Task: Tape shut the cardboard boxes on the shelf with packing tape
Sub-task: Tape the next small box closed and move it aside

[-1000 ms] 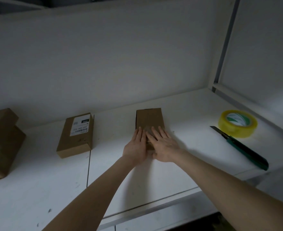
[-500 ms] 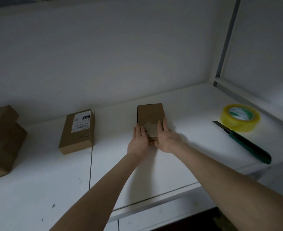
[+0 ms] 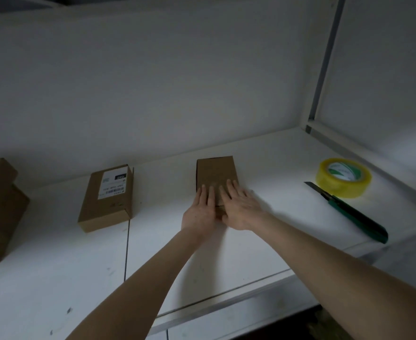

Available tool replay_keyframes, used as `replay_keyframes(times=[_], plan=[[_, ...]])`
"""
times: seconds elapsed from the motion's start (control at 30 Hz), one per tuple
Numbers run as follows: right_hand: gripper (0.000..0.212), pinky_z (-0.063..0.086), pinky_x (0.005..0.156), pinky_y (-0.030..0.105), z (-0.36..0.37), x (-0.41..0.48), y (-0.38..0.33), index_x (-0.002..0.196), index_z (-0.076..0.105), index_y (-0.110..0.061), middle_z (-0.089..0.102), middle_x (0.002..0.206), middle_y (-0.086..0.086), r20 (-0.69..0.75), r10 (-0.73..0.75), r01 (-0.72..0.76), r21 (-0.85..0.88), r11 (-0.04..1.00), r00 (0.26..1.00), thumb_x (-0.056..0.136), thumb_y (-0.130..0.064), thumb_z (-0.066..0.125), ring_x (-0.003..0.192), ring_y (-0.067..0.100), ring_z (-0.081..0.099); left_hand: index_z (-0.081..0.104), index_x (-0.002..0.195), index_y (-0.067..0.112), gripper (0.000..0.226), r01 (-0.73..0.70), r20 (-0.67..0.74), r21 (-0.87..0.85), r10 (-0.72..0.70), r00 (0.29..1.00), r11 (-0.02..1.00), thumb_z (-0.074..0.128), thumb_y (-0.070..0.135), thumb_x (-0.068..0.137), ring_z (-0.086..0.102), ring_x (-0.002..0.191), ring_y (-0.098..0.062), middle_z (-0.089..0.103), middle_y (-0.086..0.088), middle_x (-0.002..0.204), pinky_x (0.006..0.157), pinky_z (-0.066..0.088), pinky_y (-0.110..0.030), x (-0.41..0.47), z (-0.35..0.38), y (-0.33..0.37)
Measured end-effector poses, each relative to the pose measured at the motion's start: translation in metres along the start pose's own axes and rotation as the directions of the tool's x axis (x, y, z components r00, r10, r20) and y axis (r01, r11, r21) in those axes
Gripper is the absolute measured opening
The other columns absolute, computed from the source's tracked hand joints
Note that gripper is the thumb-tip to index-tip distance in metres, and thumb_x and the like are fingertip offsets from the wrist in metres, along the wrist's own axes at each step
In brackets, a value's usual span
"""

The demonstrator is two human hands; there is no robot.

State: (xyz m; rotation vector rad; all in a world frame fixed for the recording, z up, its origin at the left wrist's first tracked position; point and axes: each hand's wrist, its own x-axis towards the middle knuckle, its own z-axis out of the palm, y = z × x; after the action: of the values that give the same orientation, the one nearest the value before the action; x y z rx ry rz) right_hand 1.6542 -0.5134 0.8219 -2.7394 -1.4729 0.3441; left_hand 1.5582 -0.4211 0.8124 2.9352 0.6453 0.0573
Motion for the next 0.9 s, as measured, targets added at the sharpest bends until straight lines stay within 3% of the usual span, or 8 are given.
replay_keyframes(times=[0.17,0.27,0.33,0.47,0.6,0.73,0.83,0.9], plan=[[0.079,0.001,0.12,0.039,0.0,0.0,0.005,0.156,-0.008,-0.016,-0.02,0.161,0.007,0.031,0.028,-0.031,0.077,0.997,0.999,0.099,-0.035,0.045,0.149,0.022,-0.018,-0.007,0.153,0.024,0.067,0.029,0.053,0.097,-0.034,0.998,0.995,0.035,0.033,0.101,-0.007,0.148,-0.023,-0.011,-0.013,0.159,0.101,0.042,-0.036,0.001,0.001,0.005],[0.075,0.009,0.121,0.038,-0.006,-0.002,0.017,0.156,0.001,-0.015,-0.012,0.163,0.005,0.007,0.066,-0.066,0.18,0.982,0.998,0.1,-0.037,0.045,0.15,0.021,-0.006,-0.005,0.153,0.022,0.065,0.043,0.059,0.111,-0.05,0.997,0.993,0.034,0.018,0.102,-0.006,0.148,-0.025,-0.01,-0.014,0.159,0.102,0.041,-0.037,0.006,-0.001,0.006],[0.071,0.018,0.119,0.036,-0.007,-0.012,0.034,0.156,0.01,-0.015,0.001,0.164,0.004,-0.069,0.18,-0.156,0.265,0.951,0.981,0.1,-0.037,0.048,0.15,0.023,0.007,-0.003,0.153,0.022,0.066,0.077,0.063,0.092,-0.083,0.995,0.993,0.033,0.008,0.099,-0.005,0.148,-0.026,-0.01,-0.013,0.159,0.104,0.039,-0.039,0.011,-0.002,0.006],[0.057,0.033,0.107,0.035,-0.017,-0.046,0.088,0.146,0.032,-0.017,0.033,0.147,0.008,-0.294,0.372,-0.341,0.15,0.928,0.881,0.097,-0.034,0.054,0.134,0.026,0.035,-0.007,0.153,0.024,0.074,0.131,0.086,0.154,-0.146,0.986,0.979,0.038,0.005,0.097,-0.002,0.148,-0.03,-0.01,-0.017,0.159,0.115,0.023,-0.039,0.027,-0.006,0.009],[0.054,0.038,0.099,0.036,-0.014,-0.079,0.14,0.133,0.039,-0.014,0.04,0.136,0.01,-0.252,0.591,-0.581,0.123,0.805,0.766,0.092,-0.041,0.059,0.127,0.027,0.038,-0.012,0.151,0.021,0.076,0.185,0.079,0.231,-0.208,0.975,0.955,0.039,0.012,0.096,-0.004,0.146,-0.038,-0.007,-0.027,0.156,0.119,0.005,-0.044,0.043,-0.012,0.024],[0.046,0.04,0.096,0.037,0.005,-0.106,0.174,0.13,0.041,-0.011,0.042,0.134,0.011,-0.182,0.68,-0.673,0.109,0.732,0.71,0.096,-0.04,0.053,0.123,0.027,0.042,0.004,0.153,0.014,0.069,0.039,-0.091,0.205,-0.02,0.996,0.978,0.039,0.014,0.094,-0.003,0.148,-0.03,0.001,-0.016,0.159,0.12,0.009,-0.042,0.059,-0.012,0.056],[0.031,0.042,0.094,0.035,0.011,-0.112,0.183,0.127,0.045,-0.009,0.046,0.13,0.013,-0.198,0.653,-0.64,0.136,0.757,0.731,0.098,-0.02,0.047,0.12,0.028,0.045,0.012,0.151,0.014,0.064,-0.065,-0.08,0.109,0.074,0.994,0.992,0.042,0.017,0.095,0.0,0.148,-0.027,0.004,-0.011,0.16,0.116,0.02,-0.041,0.065,-0.009,0.091],[0.031,0.043,0.091,0.035,0.01,-0.109,0.185,0.127,0.045,-0.008,0.047,0.129,0.015,-0.169,0.628,-0.597,0.201,0.776,0.76,0.097,-0.016,0.046,0.119,0.029,0.046,0.014,0.151,0.014,0.064,-0.086,-0.047,0.052,0.088,0.995,0.995,0.044,0.016,0.094,0.0,0.148,-0.027,0.004,-0.01,0.16,0.114,0.025,-0.041,0.067,-0.003,0.112]])
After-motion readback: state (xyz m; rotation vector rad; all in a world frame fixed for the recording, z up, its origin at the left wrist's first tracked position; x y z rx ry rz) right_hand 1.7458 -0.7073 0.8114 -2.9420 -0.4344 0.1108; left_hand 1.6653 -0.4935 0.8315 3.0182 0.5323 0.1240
